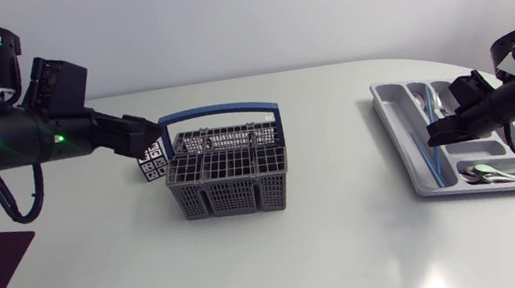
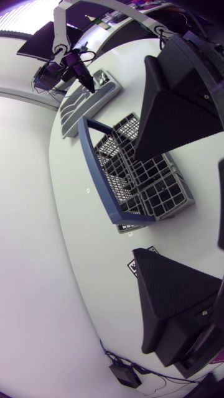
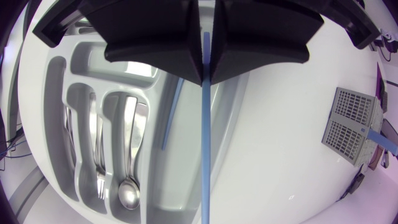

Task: Transfer all utensils from the basket to the drawer tray.

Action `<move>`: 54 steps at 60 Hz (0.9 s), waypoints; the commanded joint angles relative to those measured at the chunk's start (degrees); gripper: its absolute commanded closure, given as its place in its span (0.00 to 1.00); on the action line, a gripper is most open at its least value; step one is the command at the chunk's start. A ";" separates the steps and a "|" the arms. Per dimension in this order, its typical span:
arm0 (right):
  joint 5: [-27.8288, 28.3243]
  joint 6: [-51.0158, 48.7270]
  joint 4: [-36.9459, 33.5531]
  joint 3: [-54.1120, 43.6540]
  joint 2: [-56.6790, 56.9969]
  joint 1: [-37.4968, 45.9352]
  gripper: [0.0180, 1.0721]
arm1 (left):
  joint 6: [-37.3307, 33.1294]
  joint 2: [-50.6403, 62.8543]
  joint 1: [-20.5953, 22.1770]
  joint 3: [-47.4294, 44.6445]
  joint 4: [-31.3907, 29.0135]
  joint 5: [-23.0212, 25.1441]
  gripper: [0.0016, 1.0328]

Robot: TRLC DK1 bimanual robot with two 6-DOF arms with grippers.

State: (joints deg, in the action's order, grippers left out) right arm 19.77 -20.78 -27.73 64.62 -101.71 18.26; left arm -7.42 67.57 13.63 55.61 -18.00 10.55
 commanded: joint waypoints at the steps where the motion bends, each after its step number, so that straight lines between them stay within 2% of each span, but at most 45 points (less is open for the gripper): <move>1: -0.79 2.05 1.01 0.68 -1.74 -1.47 0.88 | 0.13 -2.44 -0.88 -2.70 2.27 -0.61 0.05; 3: -1.22 2.32 1.45 0.59 -2.00 -1.74 0.87 | 0.30 -3.06 -1.06 -3.58 3.67 -0.61 0.05; 8: -1.84 2.67 1.89 0.59 -2.35 -2.18 0.73 | 0.74 -4.29 -1.76 -5.69 6.22 -0.88 0.05; 18: -3.60 2.85 3.38 -0.64 -1.74 -2.97 0.28 | -0.84 -5.78 -2.73 -8.51 8.68 -1.93 0.05; 24: -3.86 2.85 4.26 -2.04 -0.51 -2.97 0.13 | -1.81 -6.93 -3.08 -10.00 10.18 -2.99 0.05; 26: -4.13 2.85 4.79 -2.75 0.29 -2.97 0.04 | -1.90 -7.28 -3.08 -10.53 10.70 -3.60 0.05; 36: -5.00 2.67 6.81 -6.61 6.00 -3.85 0.04 | -1.90 -10.44 -2.91 -14.57 14.92 -5.80 0.05; 54: -4.74 2.05 9.44 -14.43 18.13 -6.92 0.04 | -3.48 -14.57 -2.91 -18.88 16.59 -6.85 0.05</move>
State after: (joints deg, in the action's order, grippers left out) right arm 15.11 -19.29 -19.38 53.43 -87.11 12.34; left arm -9.30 54.61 10.94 39.00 -2.42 4.34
